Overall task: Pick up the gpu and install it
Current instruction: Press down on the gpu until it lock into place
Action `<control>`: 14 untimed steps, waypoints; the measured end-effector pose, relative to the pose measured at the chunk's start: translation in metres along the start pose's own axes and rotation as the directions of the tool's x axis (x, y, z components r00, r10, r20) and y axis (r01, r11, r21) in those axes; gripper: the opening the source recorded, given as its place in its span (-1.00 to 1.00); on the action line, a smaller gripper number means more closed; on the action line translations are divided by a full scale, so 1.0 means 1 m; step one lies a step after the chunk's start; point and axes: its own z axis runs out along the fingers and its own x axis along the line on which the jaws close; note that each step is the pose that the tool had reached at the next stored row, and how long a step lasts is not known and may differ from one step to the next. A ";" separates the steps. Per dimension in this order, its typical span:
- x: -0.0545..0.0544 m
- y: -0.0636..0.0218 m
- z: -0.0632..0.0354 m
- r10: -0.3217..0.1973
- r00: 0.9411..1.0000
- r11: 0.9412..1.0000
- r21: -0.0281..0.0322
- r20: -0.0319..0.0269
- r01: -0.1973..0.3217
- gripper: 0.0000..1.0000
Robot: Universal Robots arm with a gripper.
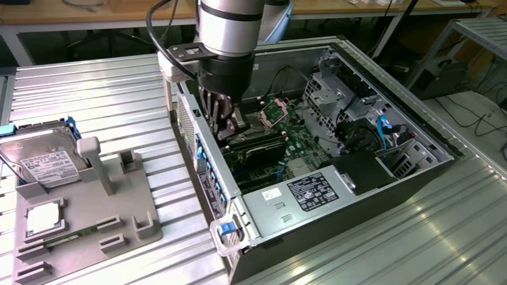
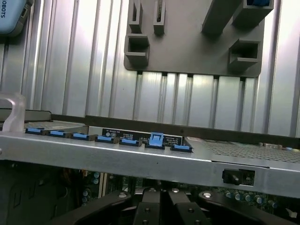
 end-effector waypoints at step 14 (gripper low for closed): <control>0.002 -0.0560 0.0211 0.003 1.000 0.999 0.054 0.001 -0.003 -0.79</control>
